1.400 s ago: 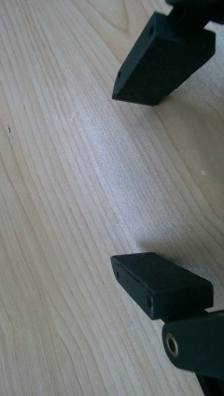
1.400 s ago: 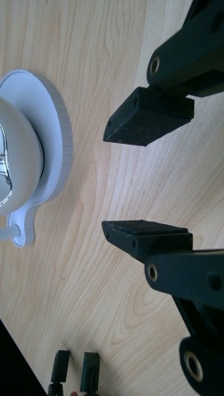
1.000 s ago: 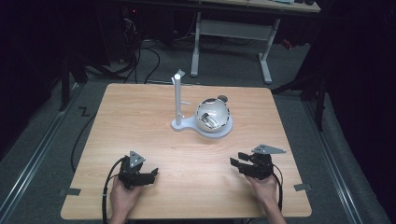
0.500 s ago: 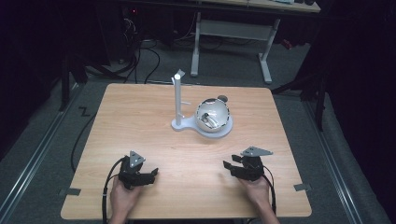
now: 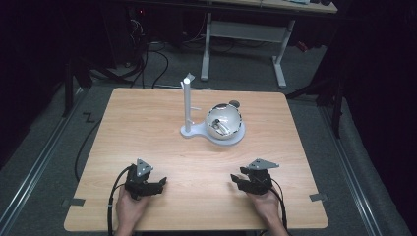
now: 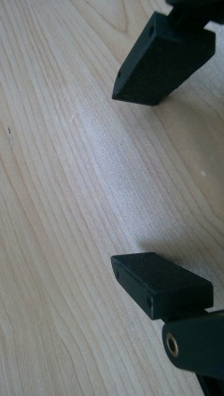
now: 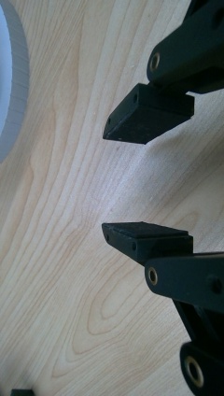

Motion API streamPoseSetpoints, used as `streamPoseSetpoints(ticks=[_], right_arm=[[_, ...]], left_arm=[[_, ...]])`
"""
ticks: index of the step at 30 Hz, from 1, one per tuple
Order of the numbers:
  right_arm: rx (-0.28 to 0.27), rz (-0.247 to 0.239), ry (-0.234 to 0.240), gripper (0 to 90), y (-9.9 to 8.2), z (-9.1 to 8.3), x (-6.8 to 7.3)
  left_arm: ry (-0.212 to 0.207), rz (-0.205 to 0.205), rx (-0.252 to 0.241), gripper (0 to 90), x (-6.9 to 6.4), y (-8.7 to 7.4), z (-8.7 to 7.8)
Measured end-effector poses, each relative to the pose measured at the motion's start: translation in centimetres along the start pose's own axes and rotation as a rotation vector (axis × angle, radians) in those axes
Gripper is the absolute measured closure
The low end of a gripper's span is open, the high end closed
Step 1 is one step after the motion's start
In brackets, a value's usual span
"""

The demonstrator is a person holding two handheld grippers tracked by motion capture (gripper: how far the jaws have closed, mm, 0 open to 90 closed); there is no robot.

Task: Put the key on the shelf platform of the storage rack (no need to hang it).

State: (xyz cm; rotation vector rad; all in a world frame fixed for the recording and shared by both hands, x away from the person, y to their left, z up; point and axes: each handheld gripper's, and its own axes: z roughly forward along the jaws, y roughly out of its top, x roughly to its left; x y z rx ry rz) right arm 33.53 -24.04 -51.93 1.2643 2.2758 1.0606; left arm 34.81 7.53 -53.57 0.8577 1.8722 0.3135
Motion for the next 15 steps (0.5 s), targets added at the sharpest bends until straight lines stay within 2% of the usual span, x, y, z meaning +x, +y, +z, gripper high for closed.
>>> streamPoseSetpoints(ticks=[7,15], right_arm=[[0.012,-0.026,-0.010,47.8,0.15,0.25,0.60],[0.028,-0.026,-0.012,45.8,-0.36,0.59,0.91]], left_arm=[[0.000,-0.001,0.000,17.6,-0.01,-0.01,0.00],[0.001,-0.002,-0.001,17.6,-0.01,-0.01,0.00]])
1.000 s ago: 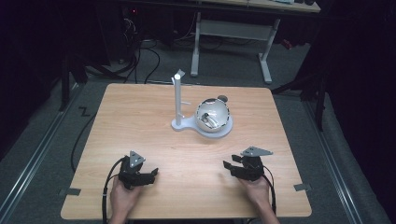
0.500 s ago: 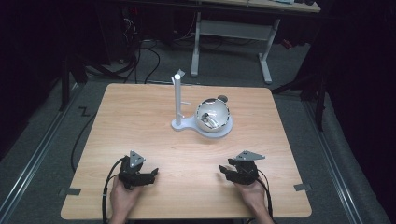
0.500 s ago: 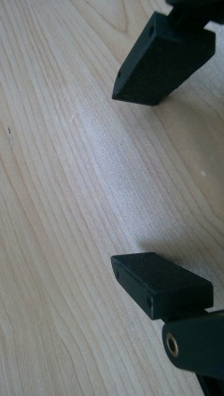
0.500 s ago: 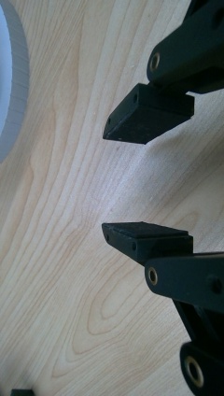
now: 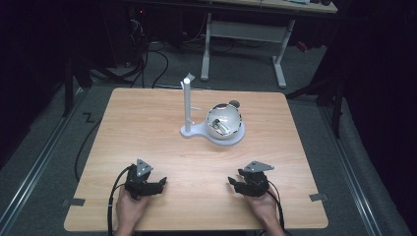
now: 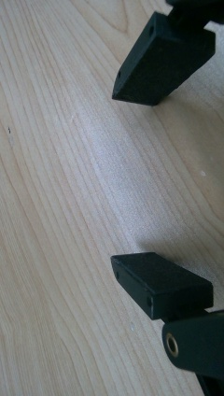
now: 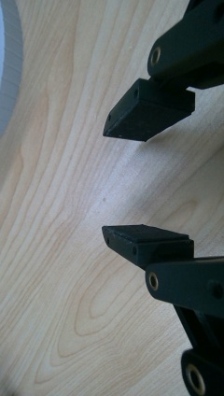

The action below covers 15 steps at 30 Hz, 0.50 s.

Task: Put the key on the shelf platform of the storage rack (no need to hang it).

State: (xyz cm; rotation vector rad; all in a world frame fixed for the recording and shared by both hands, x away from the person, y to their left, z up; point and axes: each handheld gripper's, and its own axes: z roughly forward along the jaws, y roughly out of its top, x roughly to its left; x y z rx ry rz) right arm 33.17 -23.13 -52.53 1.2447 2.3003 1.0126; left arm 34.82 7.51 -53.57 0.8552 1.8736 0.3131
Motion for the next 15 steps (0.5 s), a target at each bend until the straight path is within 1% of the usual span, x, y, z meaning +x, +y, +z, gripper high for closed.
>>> streamPoseSetpoints(ticks=[2,6,8,11,15], right_arm=[[0.004,-0.002,-0.001,45.6,-0.13,0.14,0.07],[0.003,-0.008,-0.018,45.8,-0.23,0.29,0.21],[0.003,-0.023,-0.027,45.9,-0.24,0.35,0.28],[-0.004,-0.055,-0.040,44.6,-0.34,0.42,0.44],[-0.007,-0.049,-0.043,42.2,-0.43,0.45,0.45]], left_arm=[[0.001,-0.001,0.000,17.6,-0.01,0.00,0.00],[0.002,-0.003,-0.001,17.6,-0.04,0.01,0.05],[0.004,-0.008,-0.002,17.6,-0.08,0.00,0.07],[0.003,-0.003,-0.001,17.6,-0.05,0.01,0.06],[0.002,-0.002,-0.001,17.6,-0.04,-0.01,0.05]])
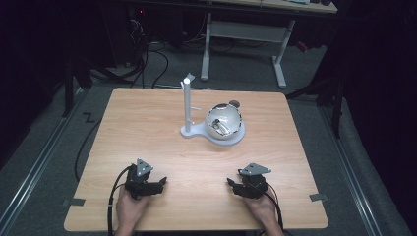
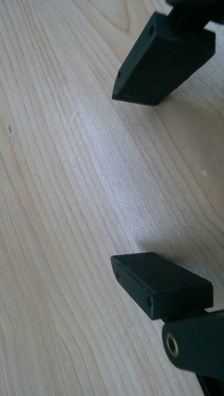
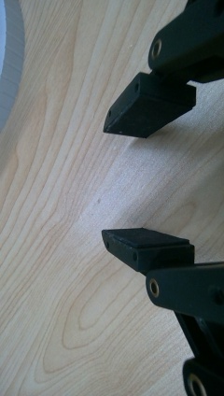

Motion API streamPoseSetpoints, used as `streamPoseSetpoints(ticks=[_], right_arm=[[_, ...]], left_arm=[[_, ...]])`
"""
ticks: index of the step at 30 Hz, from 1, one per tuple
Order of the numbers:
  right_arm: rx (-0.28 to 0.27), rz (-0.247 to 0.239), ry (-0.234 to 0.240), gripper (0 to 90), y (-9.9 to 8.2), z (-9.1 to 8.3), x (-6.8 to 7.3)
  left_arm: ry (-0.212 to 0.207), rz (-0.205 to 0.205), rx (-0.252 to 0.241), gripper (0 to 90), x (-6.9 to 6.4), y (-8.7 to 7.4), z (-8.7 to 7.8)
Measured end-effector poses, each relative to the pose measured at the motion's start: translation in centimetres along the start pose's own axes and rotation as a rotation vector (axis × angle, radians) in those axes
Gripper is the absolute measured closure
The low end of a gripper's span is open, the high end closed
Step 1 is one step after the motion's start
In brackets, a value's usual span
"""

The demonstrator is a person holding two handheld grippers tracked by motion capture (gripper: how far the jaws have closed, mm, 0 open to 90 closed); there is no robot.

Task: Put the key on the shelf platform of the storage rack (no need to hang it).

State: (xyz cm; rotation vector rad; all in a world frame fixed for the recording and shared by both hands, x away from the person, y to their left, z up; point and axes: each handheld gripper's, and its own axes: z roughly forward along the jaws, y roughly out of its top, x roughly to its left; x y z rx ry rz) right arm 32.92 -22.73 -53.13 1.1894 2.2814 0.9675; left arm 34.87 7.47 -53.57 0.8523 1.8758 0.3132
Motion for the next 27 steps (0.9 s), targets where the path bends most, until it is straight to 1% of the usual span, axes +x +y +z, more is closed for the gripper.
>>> streamPoseSetpoints(ticks=[7,27], right_arm=[[0.002,0.009,-0.007,41.1,0.02,0.03,-0.03],[0.002,0.009,-0.009,40.7,0.08,0.10,-0.02]], left_arm=[[0.000,-0.002,0.000,17.6,-0.02,-0.02,-0.01],[-0.001,0.000,-0.002,17.6,0.03,-0.03,-0.06]])
